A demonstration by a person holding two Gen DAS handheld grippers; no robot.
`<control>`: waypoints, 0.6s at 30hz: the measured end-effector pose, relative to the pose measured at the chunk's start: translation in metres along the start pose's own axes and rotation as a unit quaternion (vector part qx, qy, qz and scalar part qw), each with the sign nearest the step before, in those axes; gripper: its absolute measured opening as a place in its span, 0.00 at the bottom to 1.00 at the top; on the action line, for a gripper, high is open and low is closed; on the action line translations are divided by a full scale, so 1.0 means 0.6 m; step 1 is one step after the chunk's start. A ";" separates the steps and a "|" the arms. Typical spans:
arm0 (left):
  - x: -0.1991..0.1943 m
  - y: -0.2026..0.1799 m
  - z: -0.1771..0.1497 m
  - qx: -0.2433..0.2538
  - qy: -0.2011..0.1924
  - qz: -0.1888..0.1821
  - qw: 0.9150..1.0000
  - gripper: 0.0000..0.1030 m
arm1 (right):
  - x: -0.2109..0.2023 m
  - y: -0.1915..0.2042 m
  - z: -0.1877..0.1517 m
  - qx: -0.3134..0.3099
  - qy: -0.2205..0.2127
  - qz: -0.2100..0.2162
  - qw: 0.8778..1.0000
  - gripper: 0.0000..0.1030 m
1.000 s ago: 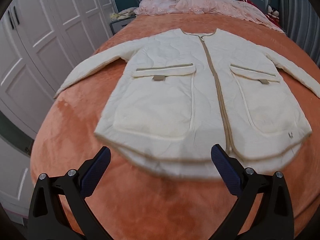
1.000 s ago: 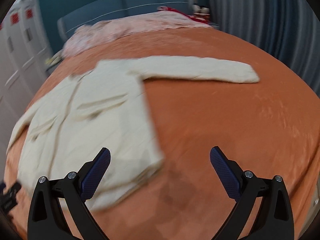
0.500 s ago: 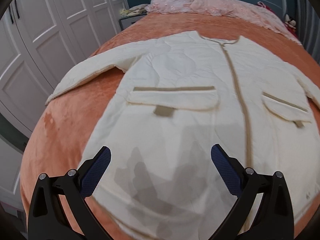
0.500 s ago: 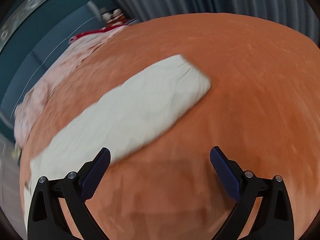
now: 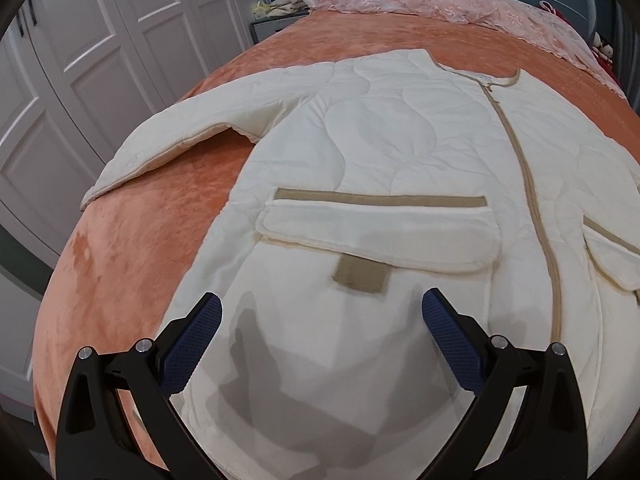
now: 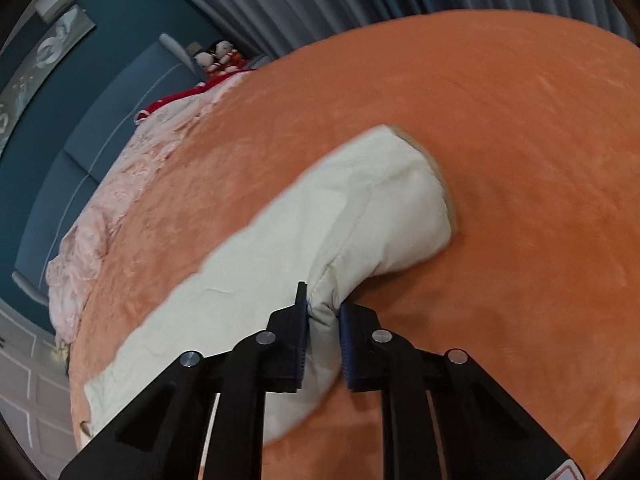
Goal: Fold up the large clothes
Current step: 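Grasp the sleeve cuff with the right tool and lift it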
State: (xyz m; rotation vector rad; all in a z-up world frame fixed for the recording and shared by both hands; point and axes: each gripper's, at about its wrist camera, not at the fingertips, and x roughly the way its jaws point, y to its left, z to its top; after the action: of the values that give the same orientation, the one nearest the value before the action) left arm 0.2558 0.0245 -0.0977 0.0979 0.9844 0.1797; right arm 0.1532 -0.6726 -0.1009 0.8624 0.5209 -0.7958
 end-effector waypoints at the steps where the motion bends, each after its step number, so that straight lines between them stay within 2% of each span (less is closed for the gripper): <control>1: 0.001 0.001 0.001 -0.001 0.000 0.000 1.000 0.95 | -0.014 0.024 -0.002 -0.014 -0.005 0.016 1.000 0.12; 3: 0.005 0.008 0.004 -0.005 0.004 0.001 1.000 0.95 | -0.044 0.094 -0.013 -0.058 -0.009 0.058 0.997 0.12; 5: 0.005 0.017 0.005 -0.013 0.006 -0.002 1.000 0.95 | -0.076 0.179 -0.036 -0.117 -0.005 0.107 0.987 0.12; 7: 0.006 0.027 0.006 -0.020 0.010 -0.002 1.000 0.95 | -0.120 0.283 -0.084 -0.192 -0.001 0.163 0.968 0.12; 8: 0.006 0.031 0.005 -0.023 0.010 -0.003 1.000 0.95 | -0.139 0.328 -0.111 -0.223 0.004 0.187 0.957 0.12; 10: 0.004 0.040 0.005 -0.030 0.010 -0.005 0.999 0.95 | -0.172 0.422 -0.183 -0.283 0.025 0.238 0.929 0.12; 11: 0.002 0.046 0.005 -0.033 0.009 -0.006 0.999 0.95 | -0.187 0.475 -0.236 -0.313 0.044 0.269 0.910 0.12; 12: 0.000 0.052 0.005 -0.035 0.009 -0.008 0.999 0.95 | -0.195 0.506 -0.272 -0.331 0.056 0.285 0.898 0.12; 16: -0.005 0.078 0.004 -0.046 0.008 -0.016 0.999 0.95 | -0.215 0.621 -0.445 -0.410 0.096 0.327 0.846 0.12; 18: -0.004 0.093 0.005 -0.052 0.010 -0.021 0.998 0.95 | -0.213 0.654 -0.522 -0.430 0.125 0.340 0.827 0.15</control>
State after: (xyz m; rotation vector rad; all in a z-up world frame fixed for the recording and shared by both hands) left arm 0.2510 0.0789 -0.0848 -0.0195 0.9935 0.1936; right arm 0.3571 -0.2059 -0.0062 0.2393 0.6631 0.2465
